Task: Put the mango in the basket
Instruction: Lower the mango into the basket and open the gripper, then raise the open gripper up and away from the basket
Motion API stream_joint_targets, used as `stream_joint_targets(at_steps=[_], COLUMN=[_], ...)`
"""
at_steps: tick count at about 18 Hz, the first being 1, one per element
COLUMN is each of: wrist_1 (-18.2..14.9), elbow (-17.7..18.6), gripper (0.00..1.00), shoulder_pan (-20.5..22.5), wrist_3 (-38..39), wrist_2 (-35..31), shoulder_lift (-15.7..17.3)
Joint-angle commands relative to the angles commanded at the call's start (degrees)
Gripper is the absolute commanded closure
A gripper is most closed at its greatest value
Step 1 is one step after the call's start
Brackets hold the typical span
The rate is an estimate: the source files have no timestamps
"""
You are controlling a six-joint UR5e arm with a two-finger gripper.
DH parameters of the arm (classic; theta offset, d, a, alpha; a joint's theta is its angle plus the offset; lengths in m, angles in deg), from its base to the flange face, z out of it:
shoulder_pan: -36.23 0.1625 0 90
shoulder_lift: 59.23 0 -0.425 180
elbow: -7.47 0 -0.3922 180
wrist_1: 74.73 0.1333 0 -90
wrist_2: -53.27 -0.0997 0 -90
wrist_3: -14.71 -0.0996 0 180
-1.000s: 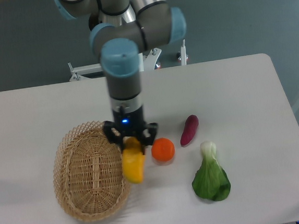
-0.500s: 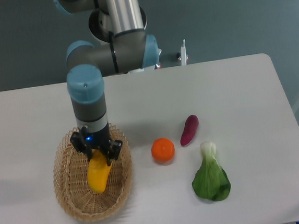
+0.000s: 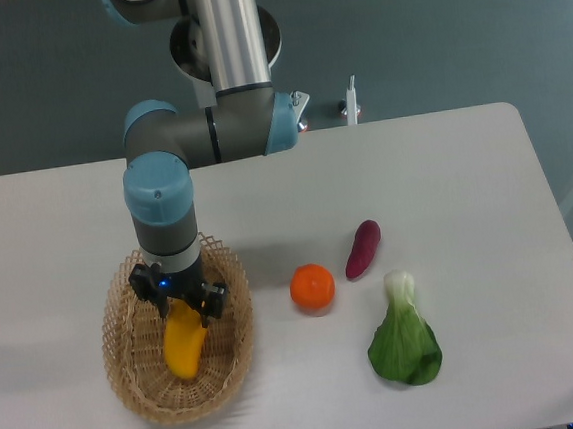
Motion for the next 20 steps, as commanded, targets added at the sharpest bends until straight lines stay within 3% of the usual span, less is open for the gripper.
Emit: stream_joint_targets(at_steps=[5, 12, 14, 16, 20], wrist_1=[-0.26, -1.49, -4.64, -8.42, -9.49], elbow=[-1.23, -4.48, -4.39, -4.31, -4.04], gripper=[0.00, 0.00, 0.00, 0.00, 0.00], shoulder_pan=[0.35, 4.74, 7.37, 9.57, 12.74], wrist_3=[0.27, -0.61, -1.22, -6.55, -10.81], wrist_2=[-1.68, -2.47, -3.61, -3.70, -3.70], shoulder_lift=[1.67, 3.16, 5.35, 6.15, 7.73])
